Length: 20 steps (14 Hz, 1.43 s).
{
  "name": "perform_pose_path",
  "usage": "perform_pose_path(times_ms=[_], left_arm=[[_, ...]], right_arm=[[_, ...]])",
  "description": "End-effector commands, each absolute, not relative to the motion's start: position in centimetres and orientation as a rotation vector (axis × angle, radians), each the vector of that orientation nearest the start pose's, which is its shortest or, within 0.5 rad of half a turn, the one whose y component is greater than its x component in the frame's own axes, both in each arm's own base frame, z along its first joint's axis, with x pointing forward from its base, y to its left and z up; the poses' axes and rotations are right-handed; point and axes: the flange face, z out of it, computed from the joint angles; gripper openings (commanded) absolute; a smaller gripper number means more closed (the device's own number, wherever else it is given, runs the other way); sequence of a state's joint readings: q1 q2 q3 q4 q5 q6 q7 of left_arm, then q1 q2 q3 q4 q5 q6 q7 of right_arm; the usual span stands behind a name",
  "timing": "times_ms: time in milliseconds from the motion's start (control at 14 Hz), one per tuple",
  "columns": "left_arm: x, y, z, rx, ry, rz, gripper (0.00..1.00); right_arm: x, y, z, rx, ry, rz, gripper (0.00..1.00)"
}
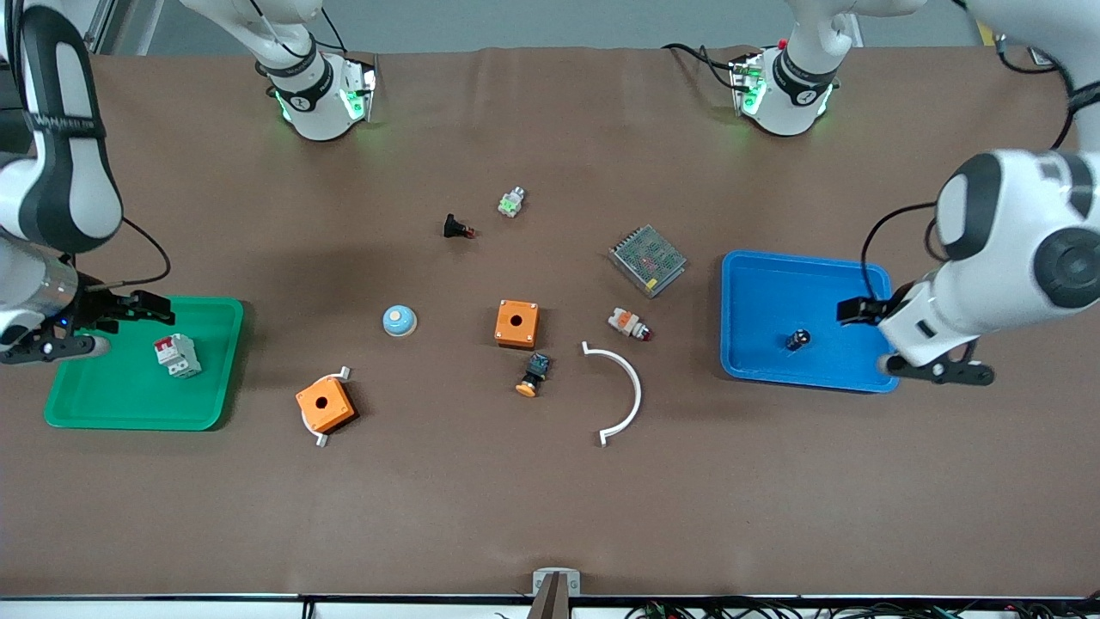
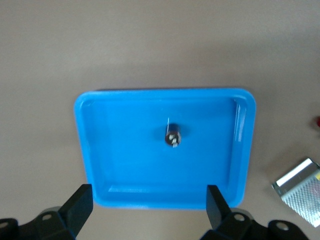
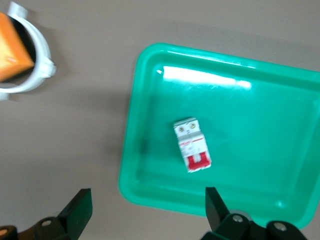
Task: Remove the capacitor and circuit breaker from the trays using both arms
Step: 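Reach the left gripper to the capacitor while the right gripper reaches the breaker, then grasp the black capacitor with the left gripper while the right gripper grasps the breaker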
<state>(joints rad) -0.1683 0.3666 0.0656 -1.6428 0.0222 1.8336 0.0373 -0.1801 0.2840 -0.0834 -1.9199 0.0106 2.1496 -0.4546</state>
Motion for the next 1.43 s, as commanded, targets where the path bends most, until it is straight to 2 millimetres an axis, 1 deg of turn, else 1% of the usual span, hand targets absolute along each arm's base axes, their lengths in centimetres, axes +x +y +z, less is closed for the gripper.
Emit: perform_pose_path(times_ms=[0,71,143,214,286,429,500,571,786,857,929,1000,1143,1214,1357], left_arm=[[64.2,-7.3,33.1,-3.079,0.253,0.266,1.00],[64.2,-7.5,30.9,-3.080,0.259,0.259,1.00],[64.4,-7.9,29.3,-3.078,0.267,0.261,1.00],[64.4,-8.4,27.4,-3.077,0.281,0.280,1.00],[64.4,-9.2,26.1,-3.082,0.301,0.279,1.00],[64.1,-9.3,23.4,-3.077,0.304,0.323,1.00],[63.6,-9.2,22.6,-3.069,0.307,0.349,1.00],[63.2,-9.0,22.1,-3.062,0.315,0.365,1.00],[61.9,-8.5,21.2,-3.052,0.333,0.410,1.00],[61.5,-8.3,21.3,-3.052,0.331,0.417,0.99],[61.1,-8.1,21.2,-3.046,0.334,0.426,0.98],[60.7,-7.8,21.2,-3.040,0.336,0.429,0.96],[60.3,-7.7,21.0,-3.040,0.334,0.432,0.88],[60.2,-7.7,21.0,-3.040,0.334,0.434,0.81],[59.8,-7.4,20.6,-3.038,0.329,0.453,0.62]], right_arm=[[59.3,-18.1,30.5,-3.120,-0.470,0.093,1.00],[59.3,-18.6,29.0,-3.112,-0.507,0.103,0.99],[59.2,-19.0,27.7,-3.097,-0.544,0.125,0.97],[59.1,-19.1,26.4,-3.090,-0.564,0.139,0.96],[59.3,-19.1,25.4,-3.089,-0.587,0.132,0.95],[59.4,-19.2,24.1,-3.079,-0.619,0.143,0.90],[59.7,-19.1,23.9,-3.079,-0.630,0.145,0.87],[59.8,-19.1,23.5,-3.071,-0.656,0.152,0.84],[60.4,-20.1,22.9,-3.056,-0.728,0.150,0.72],[60.4,-20.2,22.7,-3.056,-0.726,0.151,0.66],[60.5,-20.2,22.4,-3.055,-0.726,0.153,0.58],[60.4,-20.2,22.1,-3.053,-0.728,0.157,0.52],[60.5,-20.3,21.8,-3.047,-0.767,0.147,0.41],[60.5,-20.4,21.8,-3.038,-0.809,0.141,0.34],[60.7,-20.2,22.1,-3.024,-0.854,0.138,0.15]])
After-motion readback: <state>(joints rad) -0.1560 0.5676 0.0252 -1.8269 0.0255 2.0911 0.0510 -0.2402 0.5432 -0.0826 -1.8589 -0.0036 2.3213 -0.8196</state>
